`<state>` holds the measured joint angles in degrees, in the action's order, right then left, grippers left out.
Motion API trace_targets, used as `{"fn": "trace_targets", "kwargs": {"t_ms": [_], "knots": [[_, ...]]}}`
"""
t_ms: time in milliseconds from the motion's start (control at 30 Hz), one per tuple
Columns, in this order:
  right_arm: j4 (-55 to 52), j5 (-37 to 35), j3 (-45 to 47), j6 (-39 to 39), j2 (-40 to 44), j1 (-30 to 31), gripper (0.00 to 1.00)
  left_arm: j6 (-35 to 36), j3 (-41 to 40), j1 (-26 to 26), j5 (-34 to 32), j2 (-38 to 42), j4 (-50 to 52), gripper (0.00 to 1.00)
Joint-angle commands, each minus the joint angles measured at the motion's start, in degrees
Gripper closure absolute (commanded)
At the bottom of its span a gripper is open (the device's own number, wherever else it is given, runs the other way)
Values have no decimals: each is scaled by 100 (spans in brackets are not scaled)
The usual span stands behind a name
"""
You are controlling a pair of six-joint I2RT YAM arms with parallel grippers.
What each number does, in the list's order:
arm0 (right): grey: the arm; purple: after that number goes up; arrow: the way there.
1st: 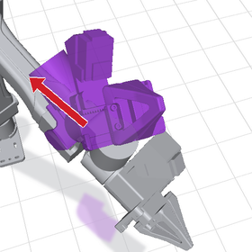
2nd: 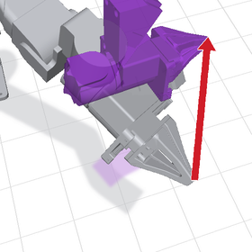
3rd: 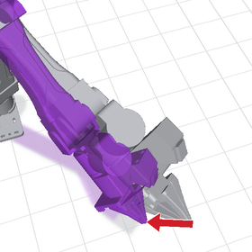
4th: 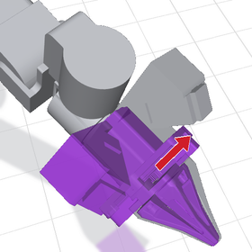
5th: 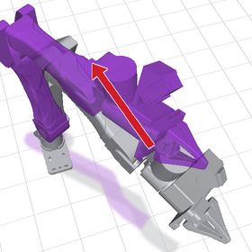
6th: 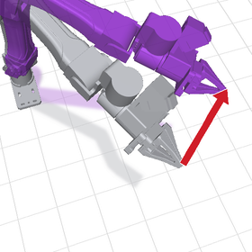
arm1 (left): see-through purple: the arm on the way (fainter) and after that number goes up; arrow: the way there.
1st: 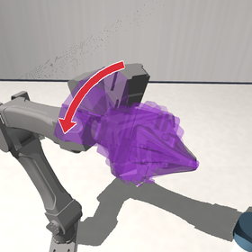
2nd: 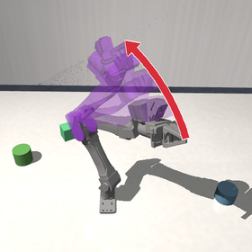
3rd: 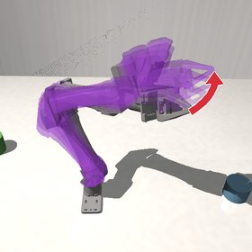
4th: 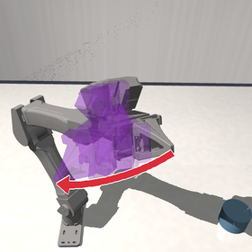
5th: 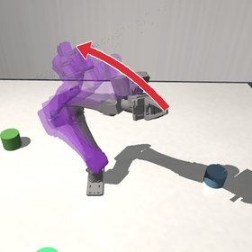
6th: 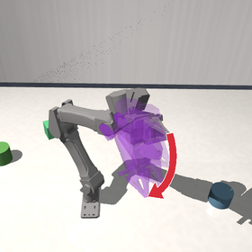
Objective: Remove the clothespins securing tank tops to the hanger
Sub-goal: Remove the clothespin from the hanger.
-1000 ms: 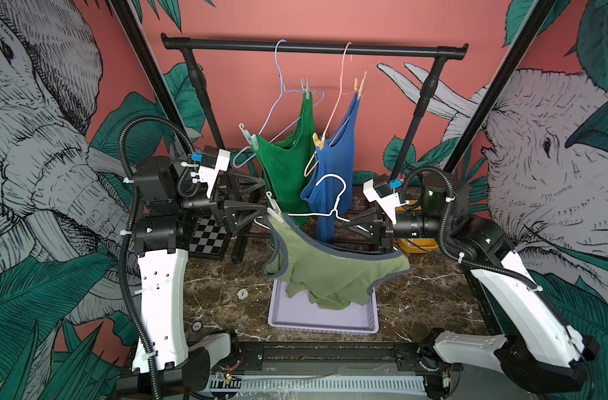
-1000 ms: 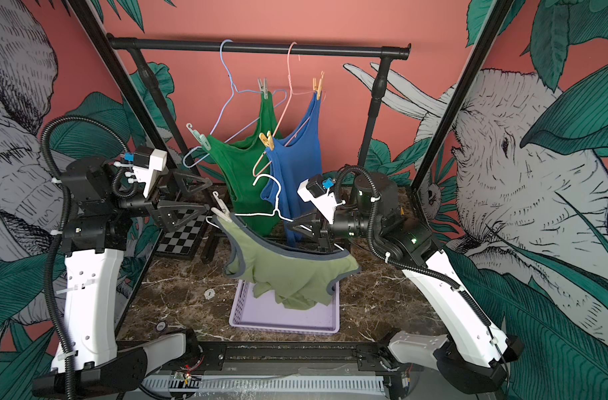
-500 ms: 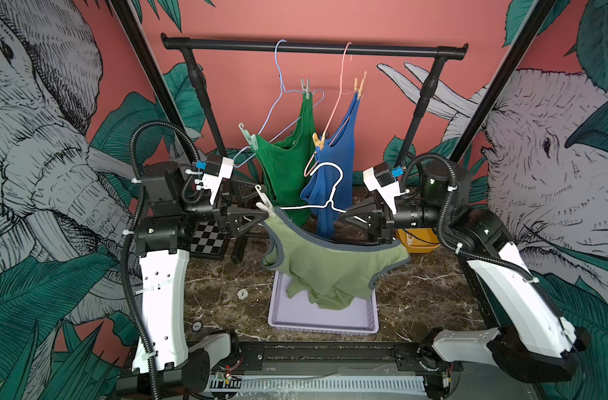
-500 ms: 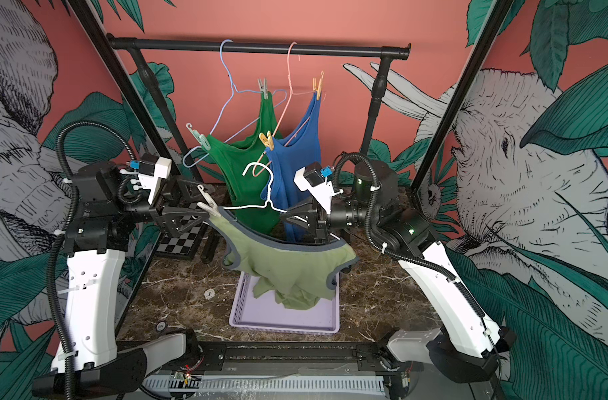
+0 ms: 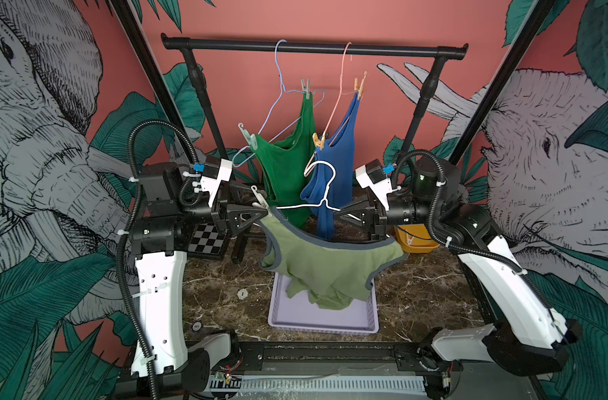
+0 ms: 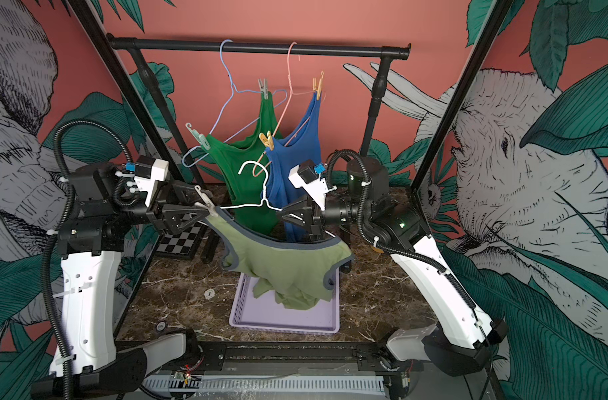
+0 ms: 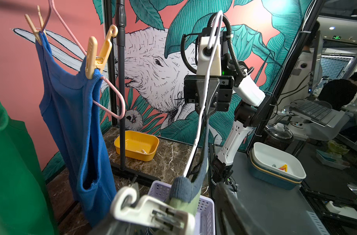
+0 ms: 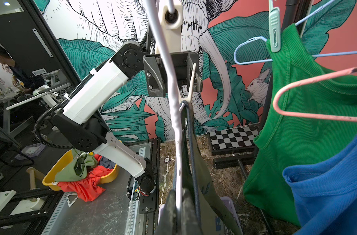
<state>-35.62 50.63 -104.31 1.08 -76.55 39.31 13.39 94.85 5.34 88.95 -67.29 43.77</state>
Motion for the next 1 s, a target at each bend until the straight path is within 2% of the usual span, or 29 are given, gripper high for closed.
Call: {"fn": "trace_targets", "kwargs": {"t_ms": [0,67,167,367,467,967], "knots": [[451,264,-177,11,89,-35,100,195,86,19,676,32,154,51],[433,245,-147,-4,105,-29,100,167,138,18,672,37,157,66],[424,239,-108,-16,90,-38,100,152,166,15,672,45,152,79],[417,235,-72,-13,79,-48,100,133,183,19,671,41,154,90],[424,262,-85,-6,44,-46,100,119,183,19,677,57,156,100],[184,232,163,-95,-70,-196,100,-387,479,19,561,-35,-222,100]]}}
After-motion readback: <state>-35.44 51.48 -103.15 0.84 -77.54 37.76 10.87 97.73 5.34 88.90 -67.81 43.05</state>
